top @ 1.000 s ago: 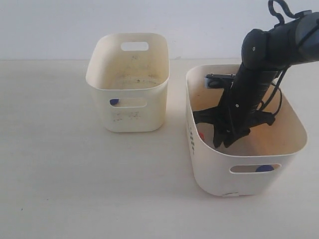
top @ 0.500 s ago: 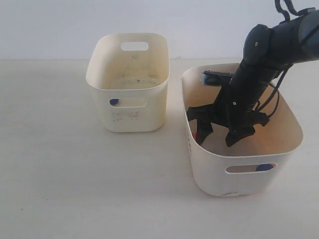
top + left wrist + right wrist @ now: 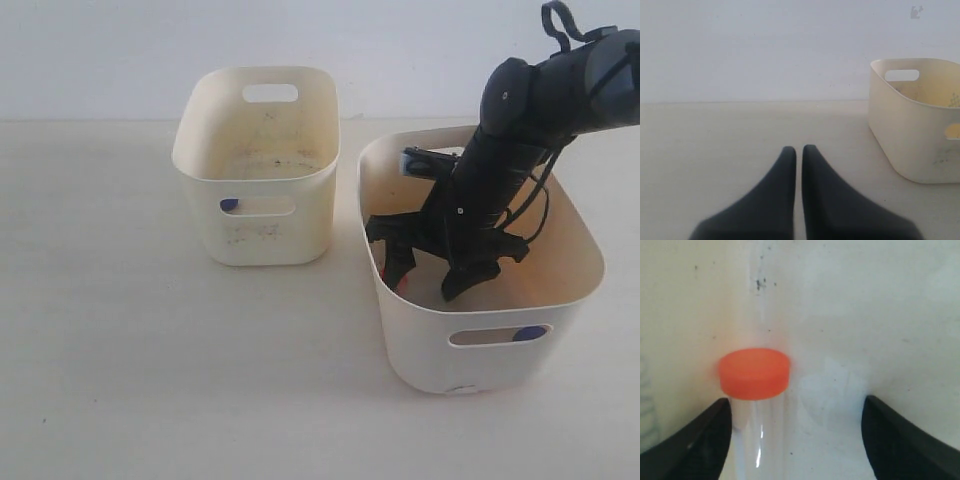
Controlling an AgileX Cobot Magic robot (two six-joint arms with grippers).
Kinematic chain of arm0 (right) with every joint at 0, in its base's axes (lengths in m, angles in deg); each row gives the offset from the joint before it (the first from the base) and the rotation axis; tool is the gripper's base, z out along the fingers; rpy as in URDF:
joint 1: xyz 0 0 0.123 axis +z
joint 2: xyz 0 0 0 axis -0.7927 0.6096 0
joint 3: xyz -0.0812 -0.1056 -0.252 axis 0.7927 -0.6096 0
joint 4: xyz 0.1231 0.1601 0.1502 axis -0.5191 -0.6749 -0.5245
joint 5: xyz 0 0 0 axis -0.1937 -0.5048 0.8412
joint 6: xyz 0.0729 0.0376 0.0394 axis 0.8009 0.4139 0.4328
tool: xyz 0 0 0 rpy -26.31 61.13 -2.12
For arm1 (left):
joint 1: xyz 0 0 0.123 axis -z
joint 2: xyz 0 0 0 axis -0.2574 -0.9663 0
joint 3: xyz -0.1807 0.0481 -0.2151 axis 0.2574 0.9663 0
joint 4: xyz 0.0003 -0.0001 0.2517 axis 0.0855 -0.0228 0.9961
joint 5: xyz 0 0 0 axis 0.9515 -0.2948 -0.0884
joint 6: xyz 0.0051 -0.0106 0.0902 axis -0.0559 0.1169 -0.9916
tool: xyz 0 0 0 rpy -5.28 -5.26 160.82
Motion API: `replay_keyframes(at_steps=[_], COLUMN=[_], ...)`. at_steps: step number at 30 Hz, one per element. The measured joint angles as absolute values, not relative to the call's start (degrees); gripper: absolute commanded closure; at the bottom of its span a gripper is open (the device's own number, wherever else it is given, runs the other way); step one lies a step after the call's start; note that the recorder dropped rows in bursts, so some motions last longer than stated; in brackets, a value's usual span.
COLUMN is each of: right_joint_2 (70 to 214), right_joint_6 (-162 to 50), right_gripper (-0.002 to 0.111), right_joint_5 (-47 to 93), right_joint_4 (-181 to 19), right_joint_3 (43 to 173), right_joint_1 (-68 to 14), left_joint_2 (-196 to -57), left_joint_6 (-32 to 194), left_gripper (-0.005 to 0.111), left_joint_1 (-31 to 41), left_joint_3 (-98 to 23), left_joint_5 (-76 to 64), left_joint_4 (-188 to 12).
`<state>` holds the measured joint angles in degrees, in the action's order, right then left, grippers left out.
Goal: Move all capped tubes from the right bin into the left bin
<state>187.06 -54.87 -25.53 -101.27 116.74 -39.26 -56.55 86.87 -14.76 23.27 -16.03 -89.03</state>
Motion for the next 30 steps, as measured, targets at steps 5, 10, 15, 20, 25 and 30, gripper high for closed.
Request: replay_keyframes(at_steps=[5,10,15,20,25,30], right_joint_2=[187.6,187.7,188.2,188.2,188.0,185.4], right_joint_6=[-52.2,-51.0,-50.5,-50.5,-50.0,-49.7], right_gripper=[0.040,0.060,0.045,0.084,0.108,0.108], right_joint_5=[-25.5,-25.2,-25.2,-25.4,-25.4,-25.1], right_joint_4=[-99.8,-98.2,-94.9,-93.4,-93.0,-92.1], right_joint_3=[117.0,117.1,117.1,117.1,117.1,116.5], right_joint_1=[-39.0,-39.0,-39.2,-39.2,-39.2,-39.1], left_joint_2=[-56.5,-56.5,-56.5,-56.5,-56.5,-56.5], left_joint_6=[86.9,86.9,86.9,86.9,86.9,86.9], left_gripper=[0.103,0.103,0.103,0.103,0.103,0.103], left_joint_1=[-14.8,-14.8,-14.8,-14.8,-14.8,-14.8], left_joint_3=[23.3,23.3,23.3,23.3,23.3,23.3], left_joint_5=[-16.0,-16.0,-16.0,-16.0,-16.0,-16.0], left_joint_4=[-89.0,-89.0,-89.0,-89.0,-89.0,-89.0])
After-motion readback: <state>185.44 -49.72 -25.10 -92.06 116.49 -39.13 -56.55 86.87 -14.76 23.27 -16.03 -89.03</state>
